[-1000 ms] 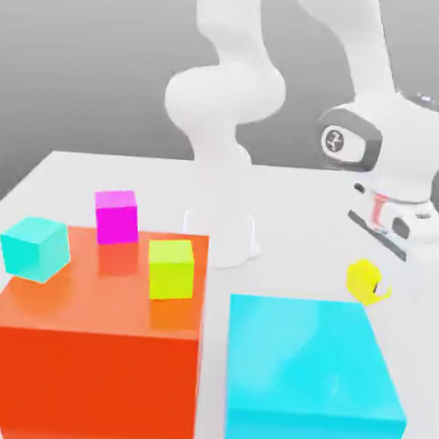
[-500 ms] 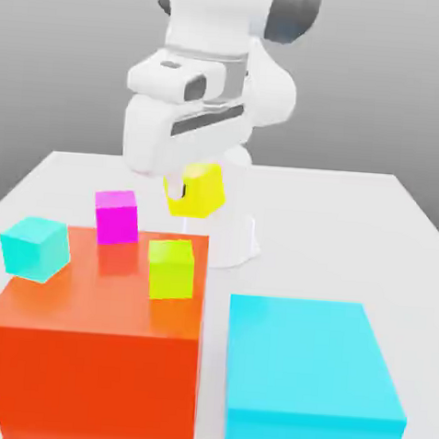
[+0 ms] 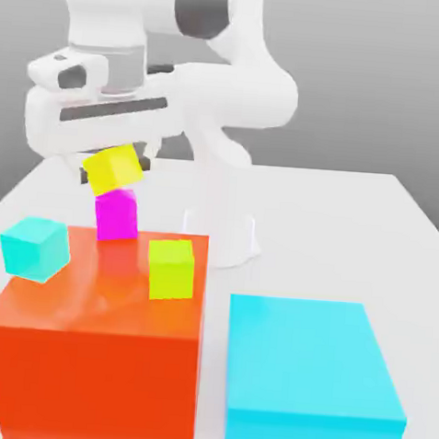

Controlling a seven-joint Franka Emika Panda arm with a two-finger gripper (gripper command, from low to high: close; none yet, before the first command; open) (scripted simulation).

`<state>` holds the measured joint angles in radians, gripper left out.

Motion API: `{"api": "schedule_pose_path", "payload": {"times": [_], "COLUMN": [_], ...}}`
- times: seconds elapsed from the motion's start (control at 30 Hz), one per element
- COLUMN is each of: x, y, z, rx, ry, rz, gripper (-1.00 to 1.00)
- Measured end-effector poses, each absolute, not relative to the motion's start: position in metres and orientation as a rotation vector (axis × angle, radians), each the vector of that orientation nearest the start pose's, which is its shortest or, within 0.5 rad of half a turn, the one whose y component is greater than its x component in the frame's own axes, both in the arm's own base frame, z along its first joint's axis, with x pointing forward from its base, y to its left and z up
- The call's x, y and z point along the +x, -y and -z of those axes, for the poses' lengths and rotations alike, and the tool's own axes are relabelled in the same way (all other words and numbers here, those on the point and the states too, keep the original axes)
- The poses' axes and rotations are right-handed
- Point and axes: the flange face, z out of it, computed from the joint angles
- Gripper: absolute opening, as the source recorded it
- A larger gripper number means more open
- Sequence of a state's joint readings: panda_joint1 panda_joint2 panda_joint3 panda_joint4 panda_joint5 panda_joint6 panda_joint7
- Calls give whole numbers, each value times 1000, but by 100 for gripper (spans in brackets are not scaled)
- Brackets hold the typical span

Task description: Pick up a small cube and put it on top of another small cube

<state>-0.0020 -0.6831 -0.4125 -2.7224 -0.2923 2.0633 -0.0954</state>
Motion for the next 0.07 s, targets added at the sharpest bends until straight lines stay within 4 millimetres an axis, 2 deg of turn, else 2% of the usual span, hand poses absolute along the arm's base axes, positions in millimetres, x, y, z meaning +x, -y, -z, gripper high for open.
{"api": "schedule_pose_path", "payload": {"times": [0.07], "x": [310], "y": [143], "z": [-432], "rx": [-3139], "ry": [-145], "rz": [-1], "gripper": [100]}}
